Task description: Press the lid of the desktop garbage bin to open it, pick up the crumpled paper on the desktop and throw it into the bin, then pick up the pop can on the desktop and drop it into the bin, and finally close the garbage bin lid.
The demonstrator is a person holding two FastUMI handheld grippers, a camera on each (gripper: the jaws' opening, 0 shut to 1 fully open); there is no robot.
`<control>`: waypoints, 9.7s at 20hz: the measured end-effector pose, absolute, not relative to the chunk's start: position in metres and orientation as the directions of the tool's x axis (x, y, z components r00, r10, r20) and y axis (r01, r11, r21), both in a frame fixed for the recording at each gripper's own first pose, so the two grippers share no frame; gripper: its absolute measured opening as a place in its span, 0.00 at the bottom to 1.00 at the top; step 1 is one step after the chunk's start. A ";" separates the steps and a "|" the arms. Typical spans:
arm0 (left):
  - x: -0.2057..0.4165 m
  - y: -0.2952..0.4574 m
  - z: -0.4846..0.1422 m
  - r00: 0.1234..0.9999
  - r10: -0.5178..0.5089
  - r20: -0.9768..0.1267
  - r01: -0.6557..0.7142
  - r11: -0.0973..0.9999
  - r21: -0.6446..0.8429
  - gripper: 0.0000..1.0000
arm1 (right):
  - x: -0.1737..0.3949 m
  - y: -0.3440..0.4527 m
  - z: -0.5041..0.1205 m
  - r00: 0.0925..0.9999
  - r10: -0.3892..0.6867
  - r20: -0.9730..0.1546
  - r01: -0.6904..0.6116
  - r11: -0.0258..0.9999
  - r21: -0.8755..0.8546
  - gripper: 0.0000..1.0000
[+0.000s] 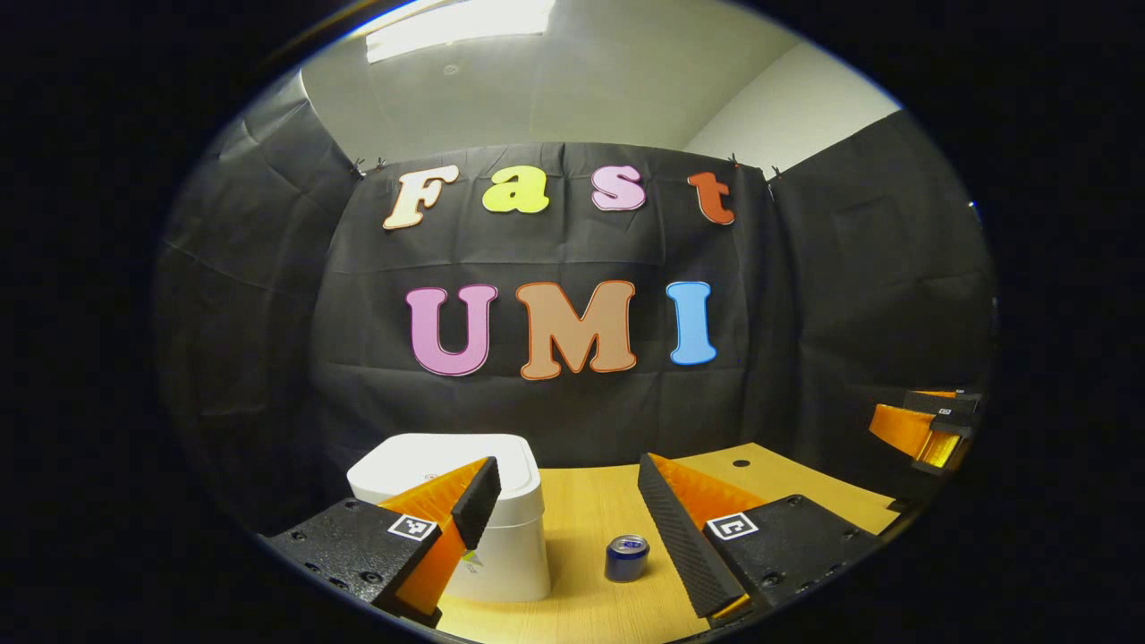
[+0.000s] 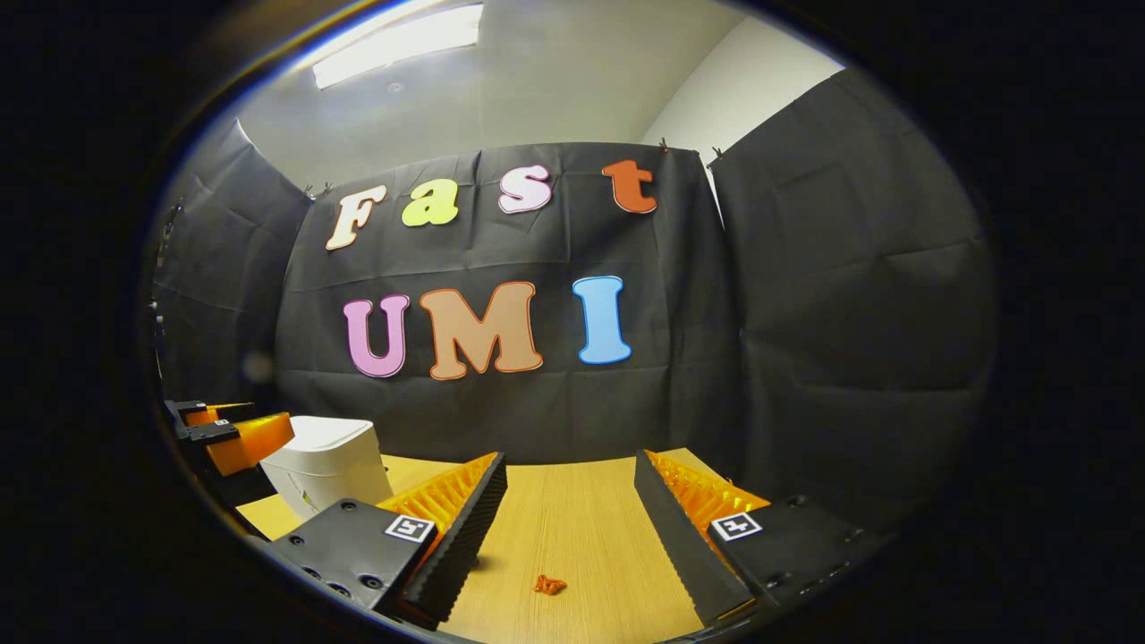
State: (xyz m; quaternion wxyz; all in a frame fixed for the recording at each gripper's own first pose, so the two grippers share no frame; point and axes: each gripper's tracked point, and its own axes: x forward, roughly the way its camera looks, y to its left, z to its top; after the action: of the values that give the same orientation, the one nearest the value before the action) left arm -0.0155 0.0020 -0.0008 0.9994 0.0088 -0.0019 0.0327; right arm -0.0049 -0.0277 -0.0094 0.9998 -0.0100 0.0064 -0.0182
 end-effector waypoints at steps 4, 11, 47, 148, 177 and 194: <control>-0.014 0.003 0.002 0.997 0.070 0.018 -0.070 0.998 -0.006 0.93 | -0.003 -0.025 -0.013 1.000 -0.022 -0.021 0.022 1.000 -0.015 0.96; -0.018 0.021 0.016 0.989 0.125 0.077 -0.120 0.990 -0.068 0.93 | 0.000 -0.022 -0.020 0.999 -0.009 -0.039 0.009 1.000 -0.006 0.96; 0.065 0.127 -0.078 0.962 0.238 -0.133 -0.248 0.967 -0.066 0.00 | 0.021 -0.007 -0.048 0.991 0.002 -0.131 -0.006 1.000 -0.031 0.96; -0.102 0.142 -0.044 0.921 0.383 -0.069 -0.381 0.924 0.029 0.94 | 0.169 0.340 -0.055 0.681 0.613 -0.400 -0.690 0.720 -0.072 0.80; 0.111 -0.062 -0.231 0.953 -0.166 -0.254 0.158 0.986 -0.054 0.94 | 0.053 -0.021 0.041 0.974 -0.052 -0.222 0.041 0.998 -0.055 0.98; 0.136 -0.068 -0.327 0.898 -0.139 -0.419 0.144 0.989 -0.019 0.78 | 0.023 -0.055 0.020 0.949 -0.192 -0.252 0.205 0.978 0.028 0.96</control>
State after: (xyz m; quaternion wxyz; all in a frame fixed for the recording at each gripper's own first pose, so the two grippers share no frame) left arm 0.1356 -0.0680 -0.3267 0.9740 0.0060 0.2144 -0.0724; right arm 0.0234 -0.0554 0.0200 0.9867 0.0267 0.1250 -0.1005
